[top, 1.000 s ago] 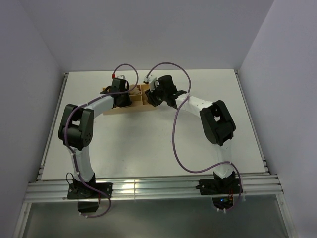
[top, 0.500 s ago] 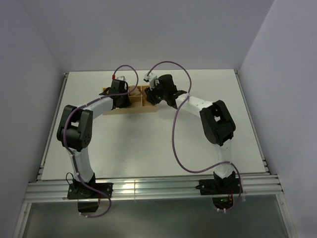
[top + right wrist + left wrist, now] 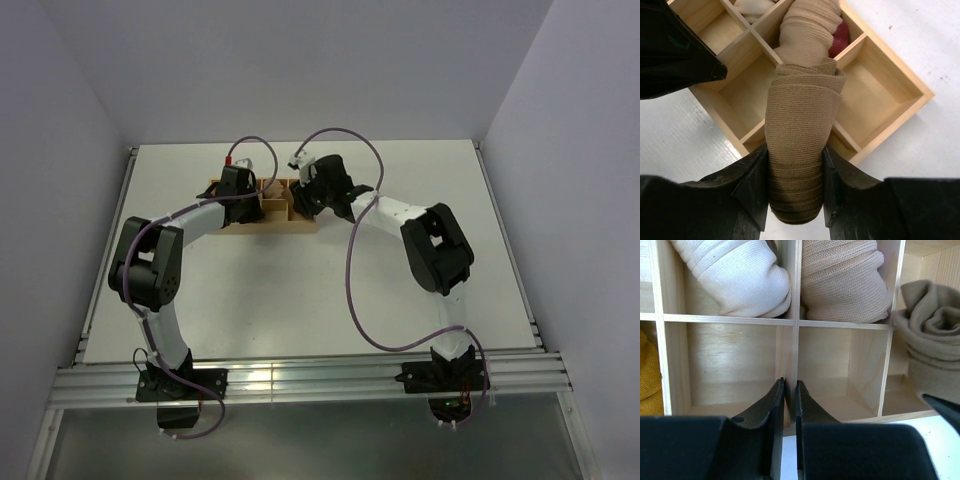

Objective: Roll the socks
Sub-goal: Place the sock in the storage box.

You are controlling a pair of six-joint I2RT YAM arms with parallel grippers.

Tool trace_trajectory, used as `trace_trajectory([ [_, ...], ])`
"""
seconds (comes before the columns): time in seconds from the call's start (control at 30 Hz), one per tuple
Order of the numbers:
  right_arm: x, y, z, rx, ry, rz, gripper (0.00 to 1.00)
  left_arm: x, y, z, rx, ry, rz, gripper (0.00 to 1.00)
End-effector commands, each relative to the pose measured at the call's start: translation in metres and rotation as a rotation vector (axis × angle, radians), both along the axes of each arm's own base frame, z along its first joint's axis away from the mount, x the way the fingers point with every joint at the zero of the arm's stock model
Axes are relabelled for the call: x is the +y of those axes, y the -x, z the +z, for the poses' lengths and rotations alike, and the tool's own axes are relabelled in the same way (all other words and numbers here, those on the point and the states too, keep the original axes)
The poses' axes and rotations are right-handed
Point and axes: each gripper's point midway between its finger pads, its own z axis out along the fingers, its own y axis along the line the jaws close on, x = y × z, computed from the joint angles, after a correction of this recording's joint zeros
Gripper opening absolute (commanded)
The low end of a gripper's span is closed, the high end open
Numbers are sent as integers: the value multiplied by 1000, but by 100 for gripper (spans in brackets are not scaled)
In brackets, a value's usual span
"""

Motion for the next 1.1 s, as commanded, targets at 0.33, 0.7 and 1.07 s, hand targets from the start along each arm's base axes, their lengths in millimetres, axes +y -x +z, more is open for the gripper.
trace_trajectory([
  [0.33, -2, 30, -31, 47, -34, -109, 0, -13, 18, -5, 77, 67, -23, 4],
  [0.7, -11, 17, -48, 114, 57, -185, 0, -9, 18, -4, 74, 54, -11, 4],
  [1.07, -23, 21, -84, 296, 187, -227, 0, -11, 18, -4, 79, 62, -12, 4],
])
